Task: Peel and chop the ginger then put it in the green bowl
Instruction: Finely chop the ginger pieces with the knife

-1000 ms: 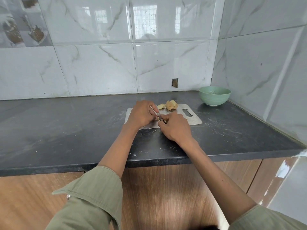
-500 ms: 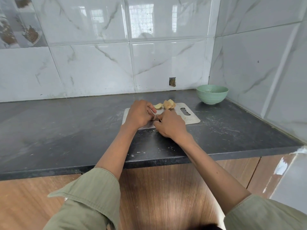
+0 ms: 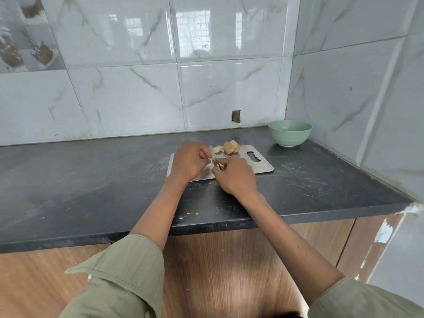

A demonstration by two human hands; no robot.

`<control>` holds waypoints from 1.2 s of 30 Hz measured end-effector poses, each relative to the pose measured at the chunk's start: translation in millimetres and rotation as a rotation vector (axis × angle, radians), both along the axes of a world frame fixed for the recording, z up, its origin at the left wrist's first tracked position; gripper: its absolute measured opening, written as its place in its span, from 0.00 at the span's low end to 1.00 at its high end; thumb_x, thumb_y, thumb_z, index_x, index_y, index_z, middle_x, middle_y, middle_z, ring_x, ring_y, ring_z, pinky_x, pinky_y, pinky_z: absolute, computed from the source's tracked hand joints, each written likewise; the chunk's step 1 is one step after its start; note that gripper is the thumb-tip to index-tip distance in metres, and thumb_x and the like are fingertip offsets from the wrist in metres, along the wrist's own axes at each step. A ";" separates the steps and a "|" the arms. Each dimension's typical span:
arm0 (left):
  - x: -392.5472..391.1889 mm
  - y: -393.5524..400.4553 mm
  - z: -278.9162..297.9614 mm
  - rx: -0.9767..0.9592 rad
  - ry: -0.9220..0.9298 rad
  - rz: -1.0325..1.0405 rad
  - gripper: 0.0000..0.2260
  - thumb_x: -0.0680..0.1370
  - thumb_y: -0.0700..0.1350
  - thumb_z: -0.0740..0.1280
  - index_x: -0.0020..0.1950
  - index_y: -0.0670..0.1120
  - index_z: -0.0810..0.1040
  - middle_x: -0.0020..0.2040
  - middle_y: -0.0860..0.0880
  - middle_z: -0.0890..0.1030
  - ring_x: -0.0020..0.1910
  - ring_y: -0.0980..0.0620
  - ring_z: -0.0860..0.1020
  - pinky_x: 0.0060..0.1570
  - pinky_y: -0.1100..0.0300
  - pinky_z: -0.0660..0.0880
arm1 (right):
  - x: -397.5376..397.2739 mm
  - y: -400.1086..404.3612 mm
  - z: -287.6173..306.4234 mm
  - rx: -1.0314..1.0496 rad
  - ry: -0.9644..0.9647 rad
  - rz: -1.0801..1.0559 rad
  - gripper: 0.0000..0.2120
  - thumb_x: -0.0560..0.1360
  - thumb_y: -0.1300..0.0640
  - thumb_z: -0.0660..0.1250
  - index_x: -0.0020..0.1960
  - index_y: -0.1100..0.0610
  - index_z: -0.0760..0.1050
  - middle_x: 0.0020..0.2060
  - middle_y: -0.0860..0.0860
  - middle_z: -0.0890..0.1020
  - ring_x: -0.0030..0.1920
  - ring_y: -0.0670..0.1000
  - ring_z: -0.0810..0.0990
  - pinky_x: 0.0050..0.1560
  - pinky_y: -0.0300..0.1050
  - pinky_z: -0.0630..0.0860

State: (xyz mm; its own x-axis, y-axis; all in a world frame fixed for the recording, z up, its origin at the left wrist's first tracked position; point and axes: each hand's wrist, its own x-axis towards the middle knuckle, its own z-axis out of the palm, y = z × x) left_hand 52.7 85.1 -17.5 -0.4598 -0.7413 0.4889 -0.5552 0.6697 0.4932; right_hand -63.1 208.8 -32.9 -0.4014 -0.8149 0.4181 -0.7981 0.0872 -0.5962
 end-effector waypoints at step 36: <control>-2.9 2.5 1.1 0.212 0.367 -0.016 0.04 0.73 0.38 0.78 0.43 0.45 0.87 0.35 0.48 0.86 0.33 0.52 0.85 0.29 0.65 0.74 | -9.8 -0.8 -4.3 -0.076 0.027 0.026 0.17 0.74 0.48 0.66 0.61 0.42 0.84 0.38 0.48 0.83 0.47 0.56 0.80 0.45 0.48 0.77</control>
